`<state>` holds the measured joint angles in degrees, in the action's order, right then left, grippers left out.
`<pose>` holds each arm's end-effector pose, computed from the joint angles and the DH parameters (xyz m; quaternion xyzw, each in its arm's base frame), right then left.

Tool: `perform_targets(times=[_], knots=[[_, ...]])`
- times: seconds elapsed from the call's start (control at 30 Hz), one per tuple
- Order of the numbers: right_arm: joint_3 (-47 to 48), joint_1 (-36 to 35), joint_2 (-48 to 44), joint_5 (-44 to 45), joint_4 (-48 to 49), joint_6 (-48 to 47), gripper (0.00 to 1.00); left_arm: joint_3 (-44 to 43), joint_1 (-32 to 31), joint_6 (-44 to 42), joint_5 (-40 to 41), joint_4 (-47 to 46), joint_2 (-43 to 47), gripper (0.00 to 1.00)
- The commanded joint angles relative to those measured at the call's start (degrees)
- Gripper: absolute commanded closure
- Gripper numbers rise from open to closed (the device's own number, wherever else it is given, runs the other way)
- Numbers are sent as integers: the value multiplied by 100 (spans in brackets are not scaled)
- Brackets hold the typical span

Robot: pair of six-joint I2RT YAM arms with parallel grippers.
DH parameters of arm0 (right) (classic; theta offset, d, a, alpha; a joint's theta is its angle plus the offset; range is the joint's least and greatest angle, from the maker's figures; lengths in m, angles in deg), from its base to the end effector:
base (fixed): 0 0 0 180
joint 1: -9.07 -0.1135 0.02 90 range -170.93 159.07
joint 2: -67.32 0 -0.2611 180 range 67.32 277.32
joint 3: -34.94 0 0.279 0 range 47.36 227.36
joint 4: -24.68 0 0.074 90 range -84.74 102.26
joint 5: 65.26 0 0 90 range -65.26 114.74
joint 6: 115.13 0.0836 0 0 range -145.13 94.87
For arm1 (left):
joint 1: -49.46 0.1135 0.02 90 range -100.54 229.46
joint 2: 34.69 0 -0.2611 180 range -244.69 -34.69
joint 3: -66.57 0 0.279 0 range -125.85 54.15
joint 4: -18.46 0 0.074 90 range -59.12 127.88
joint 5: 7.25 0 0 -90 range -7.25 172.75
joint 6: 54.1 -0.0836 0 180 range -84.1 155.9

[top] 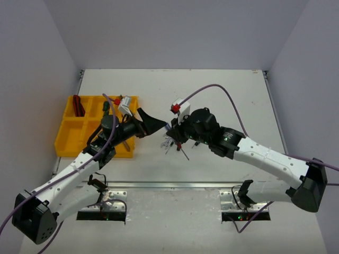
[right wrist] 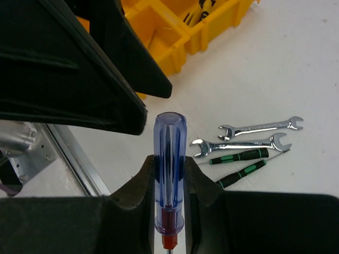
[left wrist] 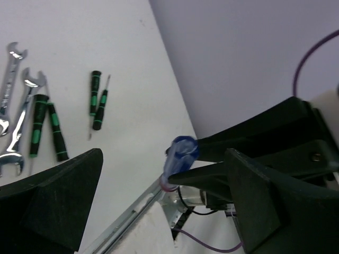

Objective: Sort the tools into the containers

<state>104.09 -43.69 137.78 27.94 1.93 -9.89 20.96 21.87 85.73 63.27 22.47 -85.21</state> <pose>0.2188 0.2801 0.2890 -0.2553 0.7990 0.2848 0.4641 0.2378 -0.1557 0.2675 -0.0366 0.7561 -0.5009 0.4195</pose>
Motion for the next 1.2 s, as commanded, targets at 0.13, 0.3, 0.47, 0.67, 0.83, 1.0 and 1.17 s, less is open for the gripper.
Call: perform_targets(times=[0.13, 0.3, 0.47, 0.67, 0.83, 1.0, 1.17], knots=[[-802, -42, -975, -662, 1266, 143, 100, 20, -799, 527, -118, -1565, -162, 31], [-744, -42, -1030, -671, 1246, 169, 100, 3, -1176, 478, 90, -1587, -372, 36], [-769, -42, -1180, -594, 1280, 220, 100, -40, -1263, 371, 231, -1374, -487, 53], [-678, -42, -1315, -544, 1278, 200, 100, -202, -1363, 216, 199, -1230, -694, 55], [-607, -42, -1252, -432, 1244, 182, 100, -281, -1515, 120, 130, -1225, -775, 54], [-611, -42, -1175, -338, 1253, 181, 100, -435, -1574, -26, 120, -1125, -810, 100], [-611, -42, -1196, 207, 1110, 324, 39, -1165, -1553, -479, 1779, 745, -728, 100]])
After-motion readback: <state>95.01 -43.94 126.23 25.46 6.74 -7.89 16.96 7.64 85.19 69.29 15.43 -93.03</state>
